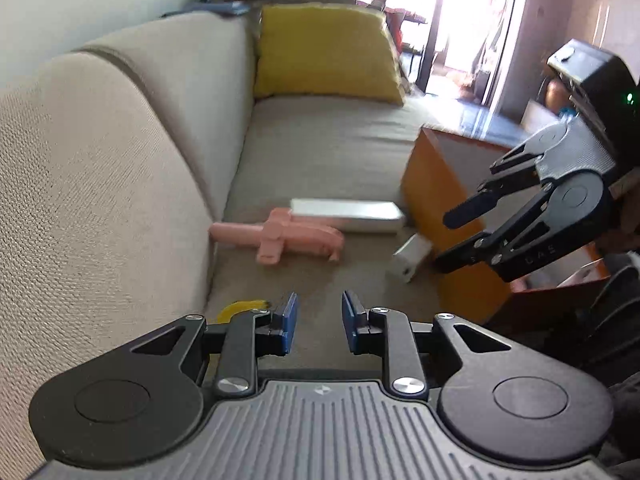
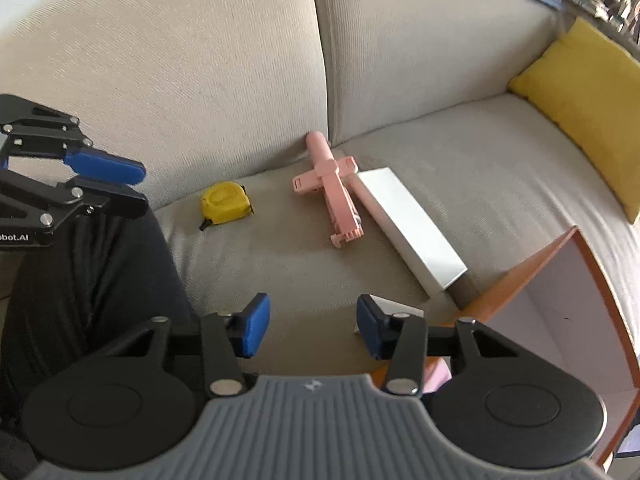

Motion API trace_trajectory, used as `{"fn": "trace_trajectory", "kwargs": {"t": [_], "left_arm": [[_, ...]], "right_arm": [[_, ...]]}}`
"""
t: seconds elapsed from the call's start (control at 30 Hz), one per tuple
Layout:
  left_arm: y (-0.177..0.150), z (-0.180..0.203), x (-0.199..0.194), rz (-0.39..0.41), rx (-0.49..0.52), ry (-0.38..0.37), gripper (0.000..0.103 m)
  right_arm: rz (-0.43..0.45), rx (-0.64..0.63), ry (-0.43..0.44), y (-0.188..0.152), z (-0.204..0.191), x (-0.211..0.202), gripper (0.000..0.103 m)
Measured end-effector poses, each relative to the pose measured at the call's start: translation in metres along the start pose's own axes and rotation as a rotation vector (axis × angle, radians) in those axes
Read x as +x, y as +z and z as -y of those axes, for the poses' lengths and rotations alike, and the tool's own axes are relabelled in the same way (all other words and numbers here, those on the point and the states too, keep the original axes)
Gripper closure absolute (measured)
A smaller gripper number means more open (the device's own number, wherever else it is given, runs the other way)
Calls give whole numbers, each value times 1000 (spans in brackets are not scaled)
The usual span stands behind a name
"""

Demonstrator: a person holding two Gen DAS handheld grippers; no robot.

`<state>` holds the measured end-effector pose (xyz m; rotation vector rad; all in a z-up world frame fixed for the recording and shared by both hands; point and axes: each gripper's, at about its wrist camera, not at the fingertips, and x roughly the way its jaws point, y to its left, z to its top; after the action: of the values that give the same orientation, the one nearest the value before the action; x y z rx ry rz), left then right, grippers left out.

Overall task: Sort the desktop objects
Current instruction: 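Move both grippers back toward the yellow tape measure and white power bank, then grasp the yellow tape measure with the left gripper while the right grasps the white charger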

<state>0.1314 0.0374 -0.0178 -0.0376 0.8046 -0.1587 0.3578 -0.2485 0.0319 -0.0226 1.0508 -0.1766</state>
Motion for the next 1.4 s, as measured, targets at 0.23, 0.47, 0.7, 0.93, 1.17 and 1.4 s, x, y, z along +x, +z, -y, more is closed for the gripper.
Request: {"fn": "trace_trajectory", "kwargs": {"t": [0.23, 0.47, 0.7, 0.93, 1.17, 1.4], "left_arm": [[9, -24, 45, -183, 41, 38, 70], [23, -37, 93, -317, 112, 48, 45], [24, -55, 128, -413, 93, 36, 38], [21, -66, 143, -455, 48, 21, 38], [21, -68, 157, -512, 58, 12, 38], [18, -67, 157, -522, 65, 34, 43]], "right_arm": [[-144, -65, 18, 19, 8, 46, 53], [-301, -312, 11, 25, 19, 75, 46], [-385, -529, 27, 22, 22, 94, 43], [-432, -622, -3, 16, 23, 118, 47], [-380, -580, 29, 23, 23, 116, 62], [-319, -508, 66, 30, 20, 108, 65]]}}
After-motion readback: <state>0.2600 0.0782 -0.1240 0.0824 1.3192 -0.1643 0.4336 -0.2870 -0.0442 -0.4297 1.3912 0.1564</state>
